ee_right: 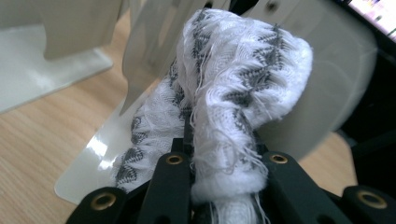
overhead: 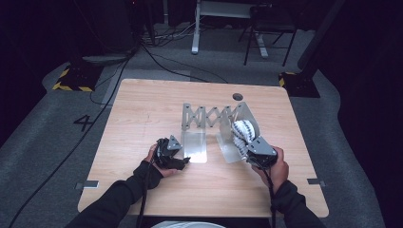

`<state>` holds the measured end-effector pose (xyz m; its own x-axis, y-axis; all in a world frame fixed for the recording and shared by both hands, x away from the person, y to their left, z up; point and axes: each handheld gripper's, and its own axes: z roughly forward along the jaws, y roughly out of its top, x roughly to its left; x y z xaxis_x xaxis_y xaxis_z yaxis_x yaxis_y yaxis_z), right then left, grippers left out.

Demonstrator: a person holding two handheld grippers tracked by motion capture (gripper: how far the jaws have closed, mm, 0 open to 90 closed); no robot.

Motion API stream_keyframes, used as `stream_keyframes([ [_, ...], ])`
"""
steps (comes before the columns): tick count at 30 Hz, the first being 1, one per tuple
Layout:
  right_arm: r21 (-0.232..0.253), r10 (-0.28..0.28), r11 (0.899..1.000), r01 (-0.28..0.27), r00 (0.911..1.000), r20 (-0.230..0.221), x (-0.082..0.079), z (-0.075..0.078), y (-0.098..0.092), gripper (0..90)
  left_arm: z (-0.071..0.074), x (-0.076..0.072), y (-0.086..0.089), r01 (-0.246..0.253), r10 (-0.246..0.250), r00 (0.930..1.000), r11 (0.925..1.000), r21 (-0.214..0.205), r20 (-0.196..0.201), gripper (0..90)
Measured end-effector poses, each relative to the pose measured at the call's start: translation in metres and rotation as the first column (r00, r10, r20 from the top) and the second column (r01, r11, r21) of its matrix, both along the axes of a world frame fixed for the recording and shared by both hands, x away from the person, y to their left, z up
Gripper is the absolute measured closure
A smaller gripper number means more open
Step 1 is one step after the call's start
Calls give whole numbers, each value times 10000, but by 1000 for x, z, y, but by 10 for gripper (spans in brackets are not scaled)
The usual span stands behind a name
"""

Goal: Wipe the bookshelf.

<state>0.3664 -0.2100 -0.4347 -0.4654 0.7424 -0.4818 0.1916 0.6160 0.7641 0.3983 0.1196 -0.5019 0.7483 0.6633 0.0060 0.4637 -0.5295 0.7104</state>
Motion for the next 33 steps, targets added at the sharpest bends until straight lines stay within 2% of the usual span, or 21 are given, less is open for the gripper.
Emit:
stream_keyframes([
  [2,54,18,10000,-21,9983,580,-8,14,-1,794,0,0,0,3,-3,10000,10000,1,2,294],
  [4,307,-2,9995,-26,9960,892,-14,27,-4,795,0,0,0,0,0,10000,10000,0,1,294],
  [7,470,-65,9989,5,9919,1266,-20,39,-9,794,0,0,0,1,-1,10000,10000,2,3,294],
  [10,591,-134,9982,49,9893,1451,-24,47,-13,794,0,0,0,1,-1,10000,10000,0,2,294],
  [14,407,-73,9992,16,9899,1415,-25,45,-12,794,0,0,0,4,-4,10000,10000,-3,-1,294],
  [19,-76,164,9998,-157,9942,1059,-22,34,-5,794,0,0,0,2,-2,10000,10000,-4,1,294],
  [24,-752,514,9960,-481,9978,427,-14,12,8,793,0,0,0,1,-1,10000,10000,-1,1,294],
  [28,-1059,996,9891,-1023,9946,-305,-2,-11,18,793,0,0,0,2,-2,10000,10000,-1,1,294],
  [33,-1319,1037,9843,-1173,9890,-1052,13,-33,27,791,0,0,0,0,0,10000,10000,-1,2,294],
])
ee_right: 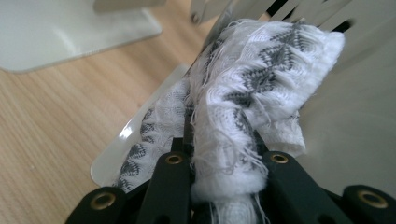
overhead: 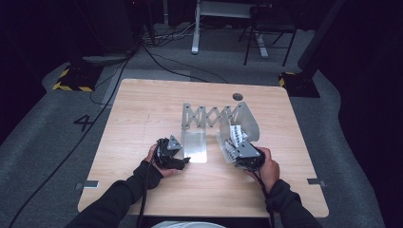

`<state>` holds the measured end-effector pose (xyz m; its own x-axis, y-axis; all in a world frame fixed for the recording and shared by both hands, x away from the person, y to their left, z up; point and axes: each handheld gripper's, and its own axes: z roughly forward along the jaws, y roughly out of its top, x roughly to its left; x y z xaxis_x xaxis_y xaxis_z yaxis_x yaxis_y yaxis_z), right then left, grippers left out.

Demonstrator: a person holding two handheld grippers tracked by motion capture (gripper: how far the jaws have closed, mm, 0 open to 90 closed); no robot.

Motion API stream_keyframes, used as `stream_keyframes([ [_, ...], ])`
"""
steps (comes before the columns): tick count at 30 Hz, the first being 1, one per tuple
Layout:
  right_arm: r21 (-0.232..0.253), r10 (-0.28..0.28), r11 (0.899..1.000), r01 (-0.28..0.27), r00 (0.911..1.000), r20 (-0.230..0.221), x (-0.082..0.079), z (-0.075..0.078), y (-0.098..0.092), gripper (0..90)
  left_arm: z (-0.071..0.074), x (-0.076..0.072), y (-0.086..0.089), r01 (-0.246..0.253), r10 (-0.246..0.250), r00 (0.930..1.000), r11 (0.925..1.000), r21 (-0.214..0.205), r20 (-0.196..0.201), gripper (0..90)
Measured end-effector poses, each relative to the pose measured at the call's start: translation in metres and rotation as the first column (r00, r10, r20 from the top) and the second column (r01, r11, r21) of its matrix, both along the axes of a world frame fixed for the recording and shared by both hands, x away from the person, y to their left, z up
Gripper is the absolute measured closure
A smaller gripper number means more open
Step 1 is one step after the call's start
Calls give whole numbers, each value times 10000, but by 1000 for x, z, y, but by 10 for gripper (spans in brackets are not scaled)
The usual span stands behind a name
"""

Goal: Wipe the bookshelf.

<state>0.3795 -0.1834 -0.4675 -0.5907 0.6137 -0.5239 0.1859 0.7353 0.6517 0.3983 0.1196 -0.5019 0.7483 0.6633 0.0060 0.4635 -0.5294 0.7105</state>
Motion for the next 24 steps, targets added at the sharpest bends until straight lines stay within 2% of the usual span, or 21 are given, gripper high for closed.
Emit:
stream_keyframes([
  [4,-432,108,9990,-137,9976,-677,8,-15,5,789,0,0,0,2,-2,10000,10000,1,-2,294],
  [6,-326,148,9993,-185,9940,-1083,12,-18,2,789,0,0,0,0,0,10000,10000,2,-1,294],
  [7,-295,124,9994,-170,9885,-1506,13,-20,0,789,0,0,0,-1,1,10000,10000,2,2,294],
  [12,-560,352,9973,-468,9806,-1927,5,-17,-7,790,0,0,0,-4,4,10000,10000,2,1,294],
  [13,-526,341,9976,-443,9830,-1806,2,-14,-9,791,0,0,0,-6,6,10000,10000,-2,-1,294],
  [14,-508,297,9980,-370,9900,-1377,-2,-8,-12,792,0,0,0,0,0,10000,10000,2,0,294],
  [15,-392,219,9989,-265,9933,-1131,-4,-3,-13,793,0,0,0,0,0,10000,10000,2,0,294],
  [16,-173,54,9998,-65,9980,-626,-9,9,-17,793,0,0,0,-1,1,10000,10000,1,-4,294],
  [17,-173,54,9998,-65,9980,-626,-9,9,-17,793,0,0,0,2,-2,10000,10000,-1,-5,294],
  [18,118,-60,9999,62,9998,-189,-14,19,-19,794,0,0,0,4,-4,10000,10000,0,-2,294],
  [21,703,-353,9970,316,9980,524,-24,39,-26,794,0,0,0,2,-2,10000,10000,-2,-2,294],
  [24,989,-704,9934,579,9892,1286,-33,55,-35,793,0,0,0,4,-4,10000,10000,-6,-6,295],
])
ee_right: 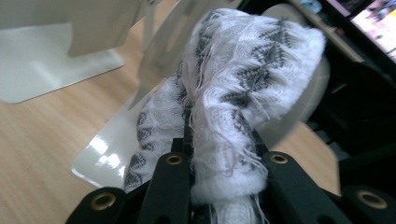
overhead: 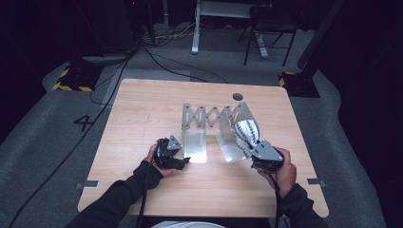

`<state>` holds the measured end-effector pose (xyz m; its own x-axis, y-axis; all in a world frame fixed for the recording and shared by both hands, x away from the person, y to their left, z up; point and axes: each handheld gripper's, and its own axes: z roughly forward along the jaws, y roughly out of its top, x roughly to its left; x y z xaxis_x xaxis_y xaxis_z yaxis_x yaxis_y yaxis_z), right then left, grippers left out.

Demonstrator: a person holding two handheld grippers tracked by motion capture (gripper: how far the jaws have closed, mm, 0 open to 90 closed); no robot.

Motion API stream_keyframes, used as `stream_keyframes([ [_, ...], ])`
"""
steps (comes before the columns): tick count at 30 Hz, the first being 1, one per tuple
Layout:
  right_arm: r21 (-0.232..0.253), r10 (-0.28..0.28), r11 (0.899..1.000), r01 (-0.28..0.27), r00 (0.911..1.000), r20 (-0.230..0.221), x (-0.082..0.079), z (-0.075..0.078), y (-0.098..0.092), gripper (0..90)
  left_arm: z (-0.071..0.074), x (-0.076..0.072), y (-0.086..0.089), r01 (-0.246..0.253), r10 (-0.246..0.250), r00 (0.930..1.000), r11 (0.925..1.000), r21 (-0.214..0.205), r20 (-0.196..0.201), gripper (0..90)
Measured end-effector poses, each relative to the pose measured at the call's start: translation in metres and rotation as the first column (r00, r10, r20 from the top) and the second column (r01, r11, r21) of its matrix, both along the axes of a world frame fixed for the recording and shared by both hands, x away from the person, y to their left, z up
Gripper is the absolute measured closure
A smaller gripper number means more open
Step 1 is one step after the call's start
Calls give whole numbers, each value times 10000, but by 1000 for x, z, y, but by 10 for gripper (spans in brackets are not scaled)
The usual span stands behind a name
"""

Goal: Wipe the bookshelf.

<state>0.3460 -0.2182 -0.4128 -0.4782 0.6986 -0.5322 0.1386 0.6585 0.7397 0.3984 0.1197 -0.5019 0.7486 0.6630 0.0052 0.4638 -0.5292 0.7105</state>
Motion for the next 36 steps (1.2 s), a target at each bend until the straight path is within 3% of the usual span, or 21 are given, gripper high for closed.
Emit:
stream_keyframes([
  [5,435,-154,9990,133,9987,479,-6,16,-7,792,0,0,0,-4,4,10000,10000,6,-28,294],
  [9,405,-95,9991,81,9993,363,-3,14,-2,792,0,-1,0,-17,17,10000,10000,-11,-85,294],
  [15,-831,216,9961,-280,9968,-767,23,-30,29,793,0,-1,0,-14,14,10000,10000,-10,-70,294],
  [20,-1041,62,9942,-258,9828,-1847,51,-72,45,794,0,0,0,2,-2,10000,10000,7,8,294],
  [22,-1121,92,9931,-343,9762,-2165,53,-84,49,794,0,0,0,8,-8,10000,10000,9,3,294],
  [24,-1379,125,9896,-409,9796,-2007,50,-89,52,796,0,0,0,8,-8,10000,10000,7,-1,295],
  [27,-1240,259,9908,-540,9756,-2178,48,-86,49,796,0,0,0,6,-6,10000,10000,3,-4,294],
  [29,-1276,277,9905,-518,9825,-1842,46,-82,46,796,0,0,0,8,-8,10000,10000,1,-9,294],
  [30,-1136,543,9908,-739,9845,-1669,45,-79,44,796,0,0,0,9,-9,10000,10000,3,-7,294],
  [32,-1256,770,9880,-902,9914,-1061,39,-70,44,796,0,0,0,11,-11,10000,10000,-3,-10,295],
  [36,-1067,993,9893,-993,9950,-50,30,-50,43,796,0,0,0,7,-7,10000,10000,-8,-72,295],
])
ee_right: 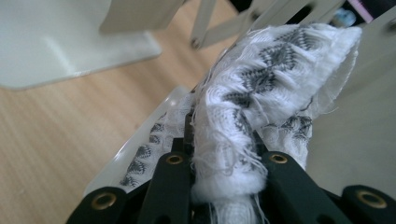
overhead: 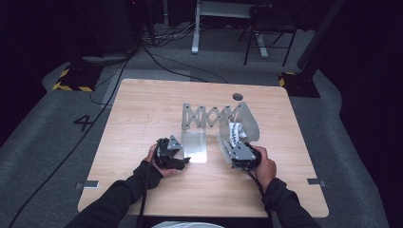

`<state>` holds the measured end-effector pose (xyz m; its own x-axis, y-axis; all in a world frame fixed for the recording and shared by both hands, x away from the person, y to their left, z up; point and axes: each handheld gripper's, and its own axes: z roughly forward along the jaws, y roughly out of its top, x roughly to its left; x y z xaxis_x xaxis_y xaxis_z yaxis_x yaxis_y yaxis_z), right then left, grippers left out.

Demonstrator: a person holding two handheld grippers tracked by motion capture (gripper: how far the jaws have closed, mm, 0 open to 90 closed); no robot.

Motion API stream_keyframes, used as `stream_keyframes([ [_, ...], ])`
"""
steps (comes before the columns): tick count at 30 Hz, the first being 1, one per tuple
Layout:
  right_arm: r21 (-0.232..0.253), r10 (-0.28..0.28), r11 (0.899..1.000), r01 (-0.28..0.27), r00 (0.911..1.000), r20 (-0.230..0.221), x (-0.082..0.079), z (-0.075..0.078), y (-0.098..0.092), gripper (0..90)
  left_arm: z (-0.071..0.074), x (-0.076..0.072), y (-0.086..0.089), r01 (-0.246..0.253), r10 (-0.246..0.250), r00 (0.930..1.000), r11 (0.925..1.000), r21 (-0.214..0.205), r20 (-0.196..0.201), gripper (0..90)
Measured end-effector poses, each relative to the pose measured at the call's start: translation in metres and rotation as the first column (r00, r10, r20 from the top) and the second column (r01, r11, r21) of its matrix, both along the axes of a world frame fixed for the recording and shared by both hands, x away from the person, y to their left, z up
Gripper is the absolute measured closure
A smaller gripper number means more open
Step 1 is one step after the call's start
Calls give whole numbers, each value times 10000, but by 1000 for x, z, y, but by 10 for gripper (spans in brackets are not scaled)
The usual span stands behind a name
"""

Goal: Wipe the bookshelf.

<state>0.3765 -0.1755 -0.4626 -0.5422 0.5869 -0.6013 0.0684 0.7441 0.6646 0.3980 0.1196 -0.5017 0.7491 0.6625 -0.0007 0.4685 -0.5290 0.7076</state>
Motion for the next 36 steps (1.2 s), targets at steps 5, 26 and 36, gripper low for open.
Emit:
stream_keyframes([
  [5,271,-156,9995,132,9955,931,-3,29,-4,795,0,0,0,0,0,10000,10000,-3,1,295],
  [26,-325,-1078,9934,1102,9918,691,-13,44,-28,794,0,0,0,10,-10,10000,10000,-6,55,294],
  [36,-1115,-1286,9866,1192,9883,-816,-2,-6,-31,794,0,0,0,-41,40,9999,10000,32,93,293],
])
